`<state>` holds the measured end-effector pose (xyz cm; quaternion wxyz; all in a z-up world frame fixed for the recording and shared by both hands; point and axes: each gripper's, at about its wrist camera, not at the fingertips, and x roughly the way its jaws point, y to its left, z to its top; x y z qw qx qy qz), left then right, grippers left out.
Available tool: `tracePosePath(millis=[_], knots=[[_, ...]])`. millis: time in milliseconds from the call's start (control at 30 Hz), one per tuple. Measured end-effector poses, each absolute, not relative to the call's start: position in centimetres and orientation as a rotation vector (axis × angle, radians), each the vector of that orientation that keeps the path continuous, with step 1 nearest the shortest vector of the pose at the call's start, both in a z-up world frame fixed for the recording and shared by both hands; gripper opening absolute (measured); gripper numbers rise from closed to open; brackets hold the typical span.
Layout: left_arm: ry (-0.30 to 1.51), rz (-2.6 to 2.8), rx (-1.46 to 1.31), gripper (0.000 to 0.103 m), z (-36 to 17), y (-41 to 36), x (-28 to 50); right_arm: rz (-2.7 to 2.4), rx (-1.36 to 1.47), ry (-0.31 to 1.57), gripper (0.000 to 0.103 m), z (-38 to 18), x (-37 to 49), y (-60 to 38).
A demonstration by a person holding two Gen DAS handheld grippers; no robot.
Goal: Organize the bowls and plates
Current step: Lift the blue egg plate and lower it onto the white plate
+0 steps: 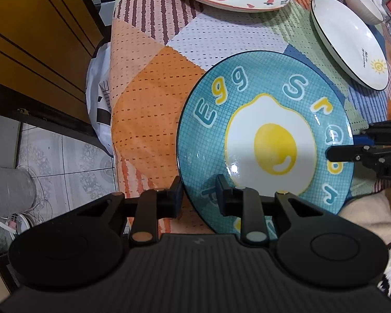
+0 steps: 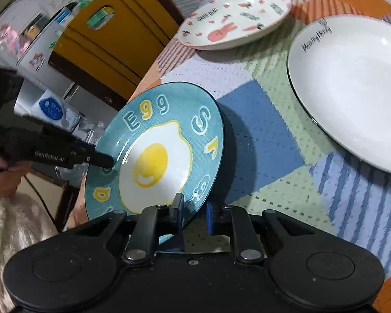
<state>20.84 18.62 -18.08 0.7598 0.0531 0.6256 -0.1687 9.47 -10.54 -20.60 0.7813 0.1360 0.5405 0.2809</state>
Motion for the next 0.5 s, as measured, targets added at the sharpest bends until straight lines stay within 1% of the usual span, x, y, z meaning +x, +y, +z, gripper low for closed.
tracePosePath(millis=[200,267,367,500], knots=[[1.323,-0.340,0.122,0.026,-18.1,18.2,20.2,0.616,0.277,1.138,0.021,-20.5,9.0,-10.4],[1.305,-0.355,0.100,0.026,-17.7,18.4,20.1,0.651,0.266,1.108,0.021,-20.7,8.7,-10.7],[1.271,-0.386,0.066,0.026,-16.9,18.6,19.9,0.662,0.288,1.123,0.021,-20.7,9.1,-11.4],[1.233,-0.404,0.067,0.026,-16.0,18.2,19.5,0.665,0.294,1.096,0.021,-20.0,9.3,-12.3]])
